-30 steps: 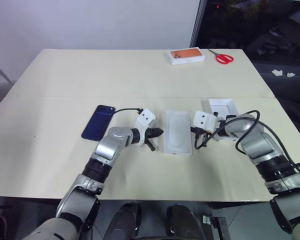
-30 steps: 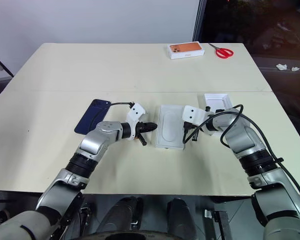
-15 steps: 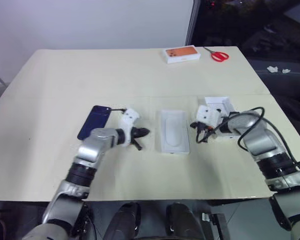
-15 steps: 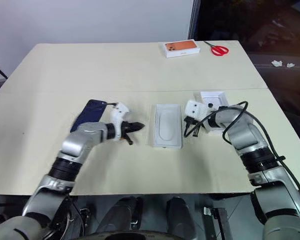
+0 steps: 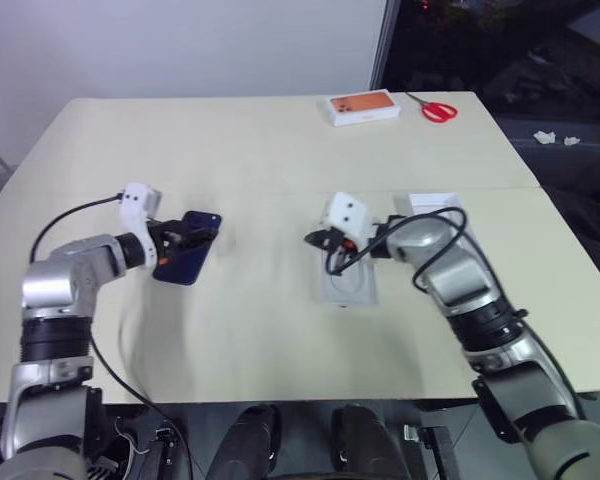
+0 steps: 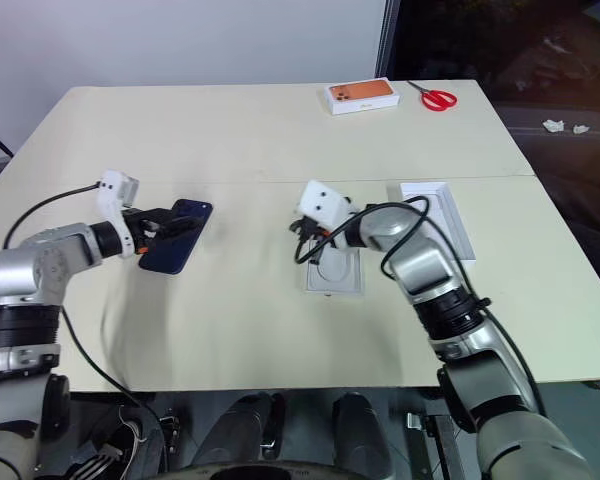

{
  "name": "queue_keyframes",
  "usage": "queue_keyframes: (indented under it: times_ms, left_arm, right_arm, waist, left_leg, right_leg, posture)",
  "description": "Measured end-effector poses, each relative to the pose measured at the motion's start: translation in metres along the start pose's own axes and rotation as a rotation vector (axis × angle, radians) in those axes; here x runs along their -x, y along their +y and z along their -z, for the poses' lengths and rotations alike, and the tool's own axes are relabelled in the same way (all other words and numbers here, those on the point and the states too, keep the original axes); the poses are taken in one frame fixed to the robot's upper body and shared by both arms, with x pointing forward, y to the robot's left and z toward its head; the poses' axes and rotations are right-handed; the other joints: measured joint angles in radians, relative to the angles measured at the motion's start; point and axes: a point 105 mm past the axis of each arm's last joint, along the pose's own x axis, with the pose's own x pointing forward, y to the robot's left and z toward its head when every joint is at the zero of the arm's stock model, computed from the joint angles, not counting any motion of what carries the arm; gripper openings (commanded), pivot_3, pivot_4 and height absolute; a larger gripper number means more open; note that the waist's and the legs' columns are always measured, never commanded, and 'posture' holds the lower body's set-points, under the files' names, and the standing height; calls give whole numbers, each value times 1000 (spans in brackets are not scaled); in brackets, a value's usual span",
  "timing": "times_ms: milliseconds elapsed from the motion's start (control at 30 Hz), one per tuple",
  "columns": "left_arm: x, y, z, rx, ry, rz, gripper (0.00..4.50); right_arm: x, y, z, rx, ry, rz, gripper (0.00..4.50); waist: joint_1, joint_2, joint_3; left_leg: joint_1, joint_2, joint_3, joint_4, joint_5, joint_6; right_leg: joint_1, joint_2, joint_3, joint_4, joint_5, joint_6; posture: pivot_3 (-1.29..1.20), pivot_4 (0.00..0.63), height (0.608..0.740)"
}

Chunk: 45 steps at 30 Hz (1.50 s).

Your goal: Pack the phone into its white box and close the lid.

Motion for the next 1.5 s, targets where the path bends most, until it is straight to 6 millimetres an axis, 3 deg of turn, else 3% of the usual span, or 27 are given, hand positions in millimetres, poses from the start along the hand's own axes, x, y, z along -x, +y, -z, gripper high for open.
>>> queue_keyframes:
  times_ms: [167, 367, 600, 867, 1100, 1300, 1500]
  left_arm:
    - [22, 30, 11, 90, 56, -60, 4409]
    - [22, 44, 22, 177, 104, -57, 4409]
    - [16, 51, 19, 194, 139, -40, 4409]
    - [1, 17, 34, 314, 187, 204, 4409]
    - [-19, -9, 39, 353, 205, 318, 4409]
    - [-24, -16, 39, 352, 211, 340, 4409]
    - [-29, -20, 41, 341, 213, 332, 4409]
  right_arm:
    - [-30, 16, -17, 68, -28, 17, 0]
    - [-59, 29, -30, 81, -47, 31, 0]
    - [-86, 34, -16, 73, 39, 51, 0]
    - [-90, 31, -17, 92, 42, 54, 0]
    - [-90, 32, -9, 99, 74, 32, 0]
    - [-89, 32, 8, 132, 146, 18, 0]
    - [-91, 27, 10, 158, 187, 17, 0]
  waist:
    - [-2, 0, 0]
    - [-1, -1, -1]
    - [-3, -1, -1]
    - [5, 3, -5]
    - [10, 6, -7]
    - [6, 6, -7]
    - [6, 9, -9]
  left_leg:
    - [0, 0, 0, -4, 2, -3]
    - [0, 0, 0, -4, 3, -3]
    - [1, 0, 0, -5, 6, -9]
    - [2, -3, 1, -5, 6, -8]
    - [11, -4, 0, -5, 1, -1]
    - [13, -4, 0, -5, 1, 0]
    - [19, -4, 0, -7, 1, 0]
  right_leg:
    - [-4, 0, 0, 1, 0, 0]
    - [-7, 1, 0, 3, 0, 0]
    - [-9, 2, 1, 5, 0, 0]
    - [-8, 1, 1, 9, 0, 0]
    - [3, 0, 0, 7, 0, 0]
    - [5, 0, 1, 5, 0, 0]
    - [12, 0, 0, 2, -1, 0]
  posture:
    - [0, 150, 740]
    - [0, 150, 740]
    - [0, 150, 740]
    - [0, 150, 740]
    - [0, 150, 740]
    - [0, 150, 740]
    - [0, 150, 740]
